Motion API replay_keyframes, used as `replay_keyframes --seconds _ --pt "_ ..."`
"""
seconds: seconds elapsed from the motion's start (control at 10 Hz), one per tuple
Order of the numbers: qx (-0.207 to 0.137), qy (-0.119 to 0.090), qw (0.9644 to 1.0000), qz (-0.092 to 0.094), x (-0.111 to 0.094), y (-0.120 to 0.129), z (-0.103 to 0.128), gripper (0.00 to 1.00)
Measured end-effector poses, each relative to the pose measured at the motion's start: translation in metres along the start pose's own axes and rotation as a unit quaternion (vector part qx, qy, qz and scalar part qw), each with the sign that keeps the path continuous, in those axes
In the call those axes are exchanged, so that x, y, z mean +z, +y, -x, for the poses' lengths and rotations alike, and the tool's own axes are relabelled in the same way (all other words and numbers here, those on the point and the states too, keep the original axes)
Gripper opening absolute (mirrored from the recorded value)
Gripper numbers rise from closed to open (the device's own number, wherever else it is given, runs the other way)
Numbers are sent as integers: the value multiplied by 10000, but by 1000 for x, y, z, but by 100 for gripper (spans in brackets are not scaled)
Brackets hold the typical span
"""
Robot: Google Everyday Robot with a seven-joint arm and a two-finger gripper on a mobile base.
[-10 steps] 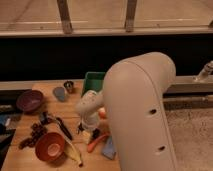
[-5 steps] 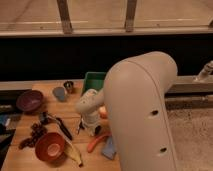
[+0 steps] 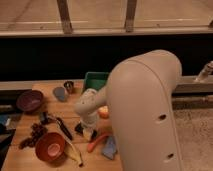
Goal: Wipe purple bowl with eraser
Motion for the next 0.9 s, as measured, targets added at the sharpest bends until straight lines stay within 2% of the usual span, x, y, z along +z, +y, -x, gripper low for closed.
replay_keyframes --seconds 0.2,0.3,0.5,0.7,0.8,0.9 --pt "-38 -132 9997 -214 -33 -5 -3 0" --pt "-108 -262 9990 -345 -54 -6 -1 0" --pt "-155 -450 9977 -489 -76 -17 -3 0" --pt "-235 -675 9963 -486 -81 -31 7 0" --pt "-284 -848 9950 -436 -83 -43 20 0" --pt "-332 -914 9944 -418 -84 -48 30 0"
